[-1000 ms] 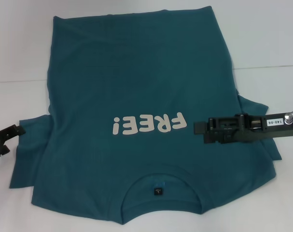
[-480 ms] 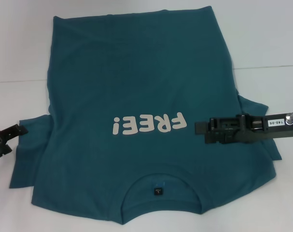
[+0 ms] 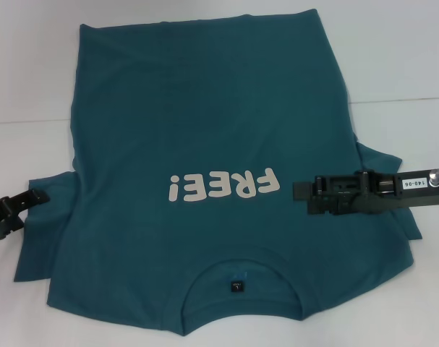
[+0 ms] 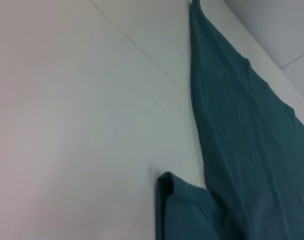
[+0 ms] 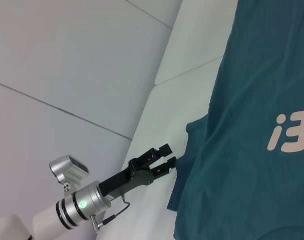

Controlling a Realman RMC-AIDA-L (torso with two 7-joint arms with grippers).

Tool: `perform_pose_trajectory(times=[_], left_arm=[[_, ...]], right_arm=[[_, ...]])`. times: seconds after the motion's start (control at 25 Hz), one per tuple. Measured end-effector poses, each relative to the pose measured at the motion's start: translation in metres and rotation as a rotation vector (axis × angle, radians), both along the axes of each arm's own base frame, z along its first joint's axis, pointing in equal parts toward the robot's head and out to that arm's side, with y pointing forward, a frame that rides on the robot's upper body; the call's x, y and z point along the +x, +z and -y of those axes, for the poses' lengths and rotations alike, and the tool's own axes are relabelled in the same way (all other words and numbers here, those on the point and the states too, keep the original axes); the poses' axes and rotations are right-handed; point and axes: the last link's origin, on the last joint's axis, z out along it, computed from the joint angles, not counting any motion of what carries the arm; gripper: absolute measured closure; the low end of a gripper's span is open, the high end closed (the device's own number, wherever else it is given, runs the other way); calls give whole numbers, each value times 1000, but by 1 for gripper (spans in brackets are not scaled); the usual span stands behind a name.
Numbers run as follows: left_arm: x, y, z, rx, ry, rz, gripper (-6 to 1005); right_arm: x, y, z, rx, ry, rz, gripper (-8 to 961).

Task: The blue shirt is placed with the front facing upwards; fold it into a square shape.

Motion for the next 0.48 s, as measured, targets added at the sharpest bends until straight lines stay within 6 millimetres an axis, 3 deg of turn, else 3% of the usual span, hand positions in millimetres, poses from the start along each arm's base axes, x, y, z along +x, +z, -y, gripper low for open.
perform_pose_trajectory(times=[0.48], left_arm=[[6, -6, -2, -24, -20, -3, 126]], right_arm=[[1, 2, 0, 5, 0, 1, 16]])
